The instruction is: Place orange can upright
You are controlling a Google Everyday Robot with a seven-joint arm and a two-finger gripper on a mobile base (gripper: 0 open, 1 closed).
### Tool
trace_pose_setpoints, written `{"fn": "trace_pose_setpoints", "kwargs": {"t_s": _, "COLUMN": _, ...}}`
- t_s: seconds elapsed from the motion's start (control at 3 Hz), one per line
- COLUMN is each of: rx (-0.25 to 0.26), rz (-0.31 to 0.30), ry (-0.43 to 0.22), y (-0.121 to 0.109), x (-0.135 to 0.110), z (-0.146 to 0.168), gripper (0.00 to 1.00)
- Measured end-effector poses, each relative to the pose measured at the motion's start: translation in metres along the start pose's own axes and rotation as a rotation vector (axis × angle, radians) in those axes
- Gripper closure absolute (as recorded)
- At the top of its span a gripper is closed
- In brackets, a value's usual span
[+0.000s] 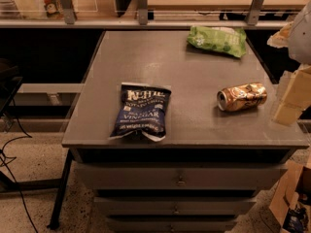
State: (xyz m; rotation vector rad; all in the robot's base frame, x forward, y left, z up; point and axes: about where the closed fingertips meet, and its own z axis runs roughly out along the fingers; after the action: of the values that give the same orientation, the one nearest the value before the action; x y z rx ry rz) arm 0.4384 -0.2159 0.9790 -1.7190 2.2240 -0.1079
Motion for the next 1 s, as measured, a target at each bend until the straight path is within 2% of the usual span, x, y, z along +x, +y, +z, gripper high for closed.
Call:
{"fn": "trace_pose_setpoints", "kwargs": {"t_s": 0.33, "rx": 0.000, "rz": 0.000, "ry": 0.000, "y": 0.000, "x": 0.000, "z": 0.000, "gripper": 0.00}}
{"fn": "trace_pose_setpoints", "kwargs": {"t_s": 0.67, "rx": 0.027, "rz": -0.010, "ry": 0.021, "y": -0.008, "x": 0.004, "z": -0.001, "gripper": 0.00}}
{"fn": "trace_pose_setpoints", "kwargs": {"t_s": 1.0, "rx": 0.042, "rz": -0.051, "ry": 0.065, "y": -0.030, "x": 0.011, "z": 0.010, "gripper": 0.00}}
